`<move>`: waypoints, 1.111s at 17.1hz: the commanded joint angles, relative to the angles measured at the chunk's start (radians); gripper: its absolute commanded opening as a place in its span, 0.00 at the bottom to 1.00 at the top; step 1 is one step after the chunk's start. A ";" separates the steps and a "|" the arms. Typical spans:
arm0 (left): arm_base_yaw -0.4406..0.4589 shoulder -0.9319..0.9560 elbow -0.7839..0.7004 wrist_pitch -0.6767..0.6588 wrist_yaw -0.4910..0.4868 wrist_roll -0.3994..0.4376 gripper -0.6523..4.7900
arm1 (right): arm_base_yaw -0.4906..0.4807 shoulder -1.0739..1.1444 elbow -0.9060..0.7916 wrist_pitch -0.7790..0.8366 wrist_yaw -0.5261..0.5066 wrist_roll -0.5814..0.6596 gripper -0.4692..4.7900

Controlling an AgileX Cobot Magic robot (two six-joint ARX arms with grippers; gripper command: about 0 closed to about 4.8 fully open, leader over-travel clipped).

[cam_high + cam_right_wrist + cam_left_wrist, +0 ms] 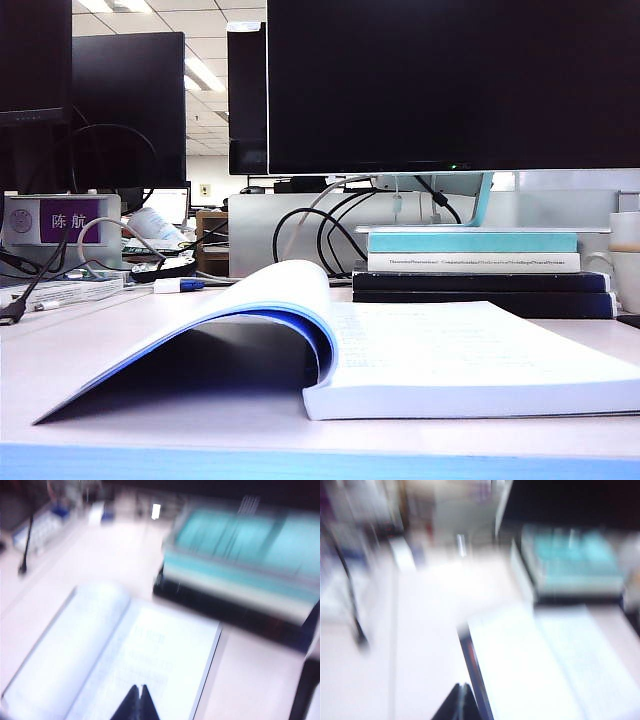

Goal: Close the book.

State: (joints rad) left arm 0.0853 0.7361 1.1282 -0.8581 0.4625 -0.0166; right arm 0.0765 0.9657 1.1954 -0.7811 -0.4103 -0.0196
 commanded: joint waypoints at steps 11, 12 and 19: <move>-0.597 0.040 -0.399 0.313 -0.294 -0.299 0.14 | 0.002 0.113 0.000 0.037 -0.090 -0.019 0.09; -0.597 0.040 -0.408 0.315 -0.239 -0.298 0.20 | 0.006 0.114 0.000 0.028 -0.093 -0.019 0.09; -0.782 0.003 -0.547 0.409 -0.399 -0.450 0.27 | 0.033 0.114 -0.089 0.035 -0.135 -0.019 0.09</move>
State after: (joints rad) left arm -0.6605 0.7422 0.6041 -0.4965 0.1108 -0.4065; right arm 0.1089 1.0828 1.1114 -0.7593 -0.5392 -0.0353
